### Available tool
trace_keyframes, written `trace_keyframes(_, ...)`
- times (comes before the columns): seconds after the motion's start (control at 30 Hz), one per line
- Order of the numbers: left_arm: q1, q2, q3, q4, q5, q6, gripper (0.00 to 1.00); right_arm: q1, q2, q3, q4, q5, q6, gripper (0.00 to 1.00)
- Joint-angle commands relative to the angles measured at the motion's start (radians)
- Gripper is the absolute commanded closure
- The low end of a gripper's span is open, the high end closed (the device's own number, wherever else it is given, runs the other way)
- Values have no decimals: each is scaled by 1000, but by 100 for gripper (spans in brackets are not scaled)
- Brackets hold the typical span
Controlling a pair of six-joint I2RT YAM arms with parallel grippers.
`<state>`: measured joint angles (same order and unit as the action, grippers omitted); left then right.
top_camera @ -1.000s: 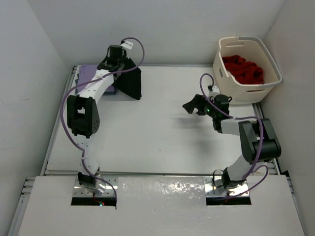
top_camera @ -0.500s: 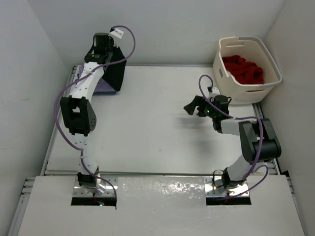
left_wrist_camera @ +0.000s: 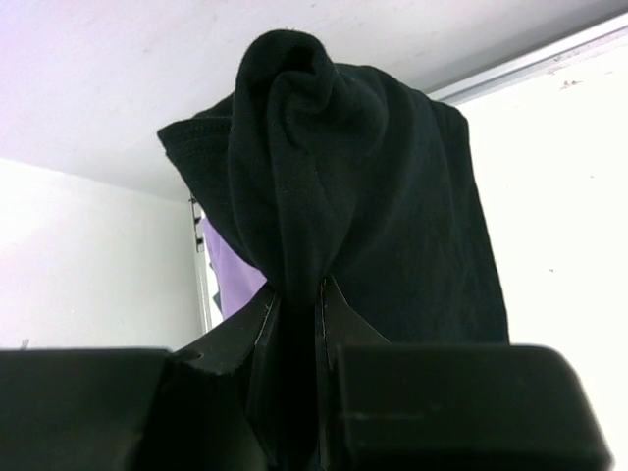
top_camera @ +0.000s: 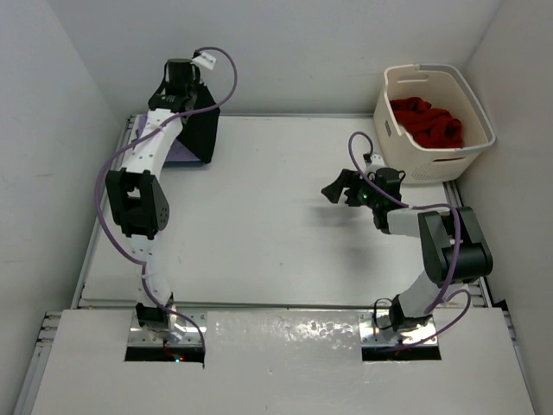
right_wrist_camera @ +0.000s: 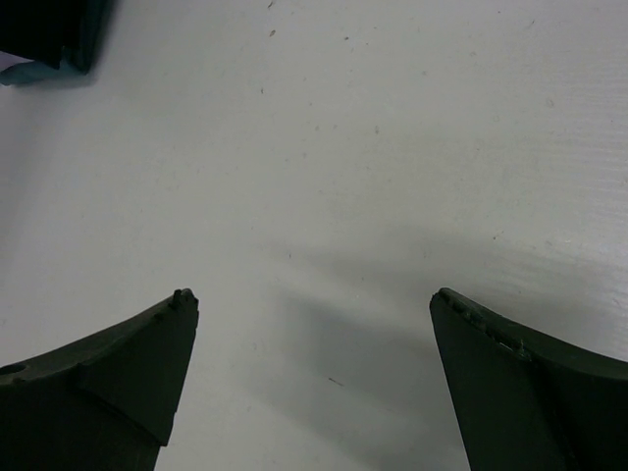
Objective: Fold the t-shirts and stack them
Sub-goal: Put the neatly folded tshirt into the corner of the board with the left arm
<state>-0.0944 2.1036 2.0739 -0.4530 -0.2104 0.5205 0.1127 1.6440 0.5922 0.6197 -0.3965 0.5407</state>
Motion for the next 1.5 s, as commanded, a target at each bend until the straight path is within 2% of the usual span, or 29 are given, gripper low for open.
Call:
trace_keyframes(0.0,30,-31,75,66,-18,-14,100,-5,7,35,40,-22,2,1)
trace_keyframes(0.2,76,-1,78,80,-4,-33,100,-4,51,63,28,-38,7,1)
trace_keyframes(0.33,97,74,97,86,-44,-39,100,-5,65,73,14,-42,4,1)
trace_keyframes(0.43,130,105,104,63,-12,-42,100,-5,73,83,-1,-41,-4,1)
trace_keyframes(0.53,137,148,97,106,-111,-43,100,-5,80,95,-12,-45,-7,1)
trace_keyframes(0.7,144,231,170,106,-211,-48,100,-5,111,121,-40,-67,-15,1)
trace_keyframes(1.0,153,265,155,181,-336,-7,100,-5,131,141,-67,-70,-25,1)
trace_keyframes(1.3,162,286,163,189,-376,19,100,-5,151,155,-71,-65,-25,1)
trace_keyframes(1.33,162,288,172,180,-380,24,97,-5,151,156,-77,-65,-27,1)
trace_keyframes(1.37,162,288,175,165,-377,30,84,-5,152,158,-78,-65,-28,1)
trace_keyframes(1.43,162,283,167,160,-379,29,55,-5,155,159,-78,-64,-28,1)
trace_keyframes(1.47,162,282,169,158,-382,30,37,-5,157,161,-81,-62,-28,1)
